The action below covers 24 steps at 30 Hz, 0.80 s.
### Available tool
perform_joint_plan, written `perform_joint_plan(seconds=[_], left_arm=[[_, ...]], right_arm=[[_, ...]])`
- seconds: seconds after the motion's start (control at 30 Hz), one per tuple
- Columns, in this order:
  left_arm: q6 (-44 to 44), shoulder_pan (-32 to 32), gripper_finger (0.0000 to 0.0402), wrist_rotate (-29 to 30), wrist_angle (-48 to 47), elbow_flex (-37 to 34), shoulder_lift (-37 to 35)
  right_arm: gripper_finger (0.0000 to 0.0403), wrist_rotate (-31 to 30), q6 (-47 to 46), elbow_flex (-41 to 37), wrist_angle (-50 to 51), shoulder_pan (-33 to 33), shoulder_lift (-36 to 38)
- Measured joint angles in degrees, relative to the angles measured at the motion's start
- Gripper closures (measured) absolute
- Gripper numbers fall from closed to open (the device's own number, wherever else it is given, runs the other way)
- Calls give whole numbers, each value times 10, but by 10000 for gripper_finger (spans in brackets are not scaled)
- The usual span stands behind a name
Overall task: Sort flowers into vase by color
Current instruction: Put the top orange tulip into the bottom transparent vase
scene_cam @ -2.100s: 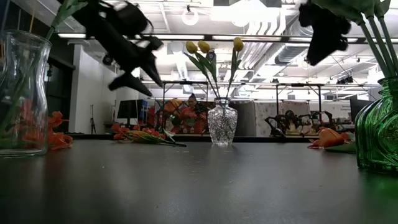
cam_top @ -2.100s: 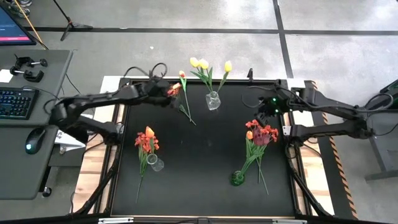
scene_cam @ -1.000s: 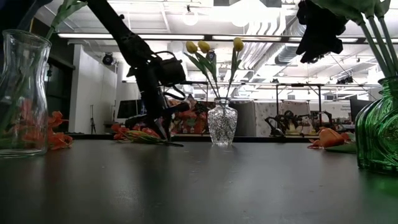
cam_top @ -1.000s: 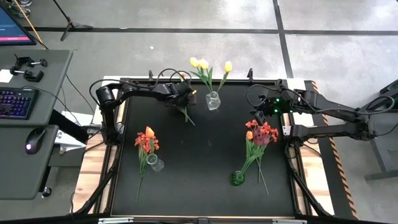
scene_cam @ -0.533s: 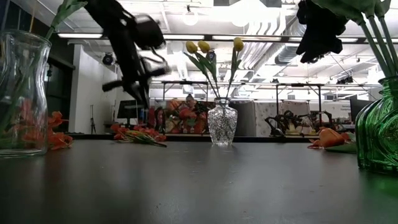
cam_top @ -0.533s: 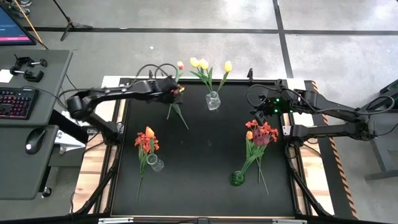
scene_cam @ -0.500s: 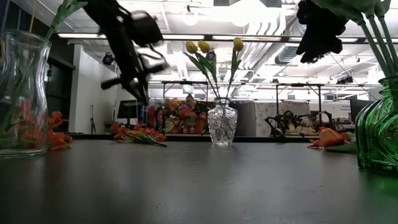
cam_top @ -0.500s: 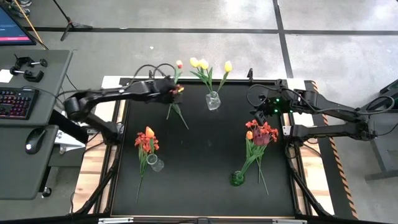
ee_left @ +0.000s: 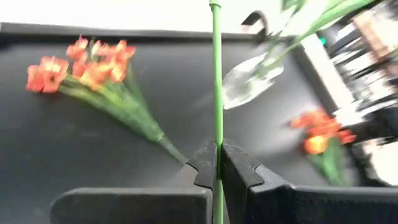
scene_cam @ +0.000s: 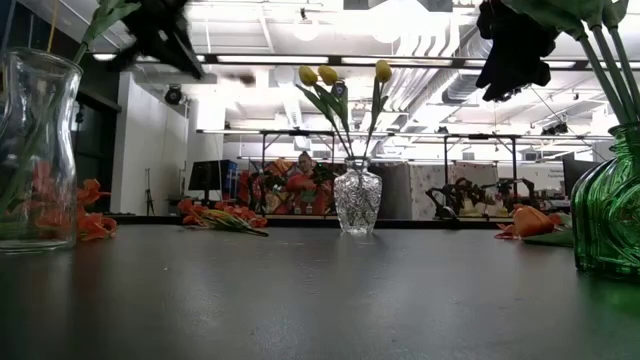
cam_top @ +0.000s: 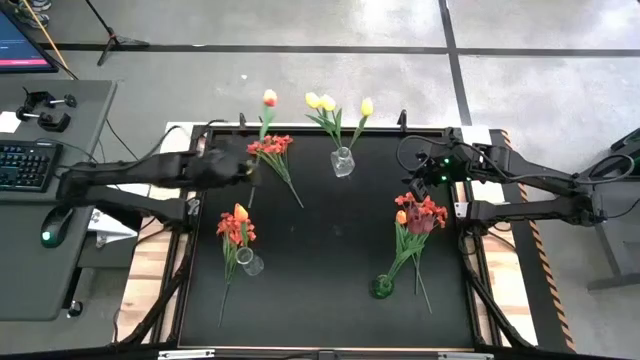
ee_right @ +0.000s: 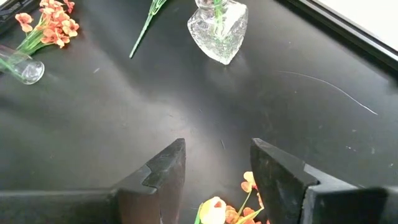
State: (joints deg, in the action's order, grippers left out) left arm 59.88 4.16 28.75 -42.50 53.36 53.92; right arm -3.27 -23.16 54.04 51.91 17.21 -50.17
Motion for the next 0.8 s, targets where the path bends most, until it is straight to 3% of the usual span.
perform_joint_plan(seconds=[0.17,0.3,0.57,0.7,0.8], left_arm=[[2,-140,401,185,18,0,-76],[-89,-260,401,301,91,0,-95],[-350,-444,401,355,344,0,-78],[-553,-490,401,425,491,0,-79],[-661,-504,401,432,570,0,-79]], right_arm=[[234,0,-8,0,-7,0,0],[234,0,-15,0,-11,0,0],[234,0,-38,0,-12,0,0],[234,0,-41,0,-23,0,0],[234,0,-52,0,-34,0,0]])
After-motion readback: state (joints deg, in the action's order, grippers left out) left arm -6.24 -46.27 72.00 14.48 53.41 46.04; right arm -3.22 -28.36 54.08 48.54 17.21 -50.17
